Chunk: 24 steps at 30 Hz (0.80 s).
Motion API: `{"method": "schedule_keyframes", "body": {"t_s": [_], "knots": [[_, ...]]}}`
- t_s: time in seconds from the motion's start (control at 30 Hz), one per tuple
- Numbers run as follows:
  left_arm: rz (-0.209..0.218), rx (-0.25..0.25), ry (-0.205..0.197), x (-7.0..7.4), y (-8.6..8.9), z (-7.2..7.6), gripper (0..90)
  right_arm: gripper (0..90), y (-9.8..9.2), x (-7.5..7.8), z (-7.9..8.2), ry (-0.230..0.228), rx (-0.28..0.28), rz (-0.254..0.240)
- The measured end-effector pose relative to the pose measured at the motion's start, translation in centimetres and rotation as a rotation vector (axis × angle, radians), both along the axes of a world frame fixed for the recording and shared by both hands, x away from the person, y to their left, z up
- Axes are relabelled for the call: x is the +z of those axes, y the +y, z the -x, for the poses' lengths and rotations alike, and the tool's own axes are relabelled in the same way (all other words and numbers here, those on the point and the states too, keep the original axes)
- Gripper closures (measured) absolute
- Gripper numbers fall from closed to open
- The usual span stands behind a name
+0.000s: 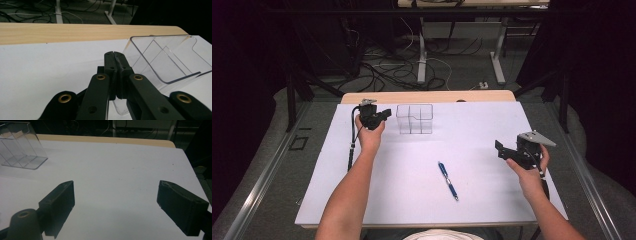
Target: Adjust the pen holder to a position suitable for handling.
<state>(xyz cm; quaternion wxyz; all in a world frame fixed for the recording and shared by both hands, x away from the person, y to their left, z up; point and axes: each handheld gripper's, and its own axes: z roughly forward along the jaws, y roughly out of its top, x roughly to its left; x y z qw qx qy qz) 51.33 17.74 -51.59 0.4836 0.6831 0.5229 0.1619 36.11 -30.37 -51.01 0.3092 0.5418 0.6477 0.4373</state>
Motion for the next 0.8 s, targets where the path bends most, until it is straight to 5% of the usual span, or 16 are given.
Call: {"method": "schedule_keyframes", "body": {"t_s": [0.37,0.8], "knots": [[-0.018,-0.069,0.013,-0.6,-1.0,-0.3,89.7,14.3,0.0,0.0,0.0,-0.007,-0.001,0.003],[-0.047,-0.094,0.008,-0.1,-3.3,-0.4,89.8,14.3,0.0,0.0,0.0,-0.001,0.001,-0.003]]}}
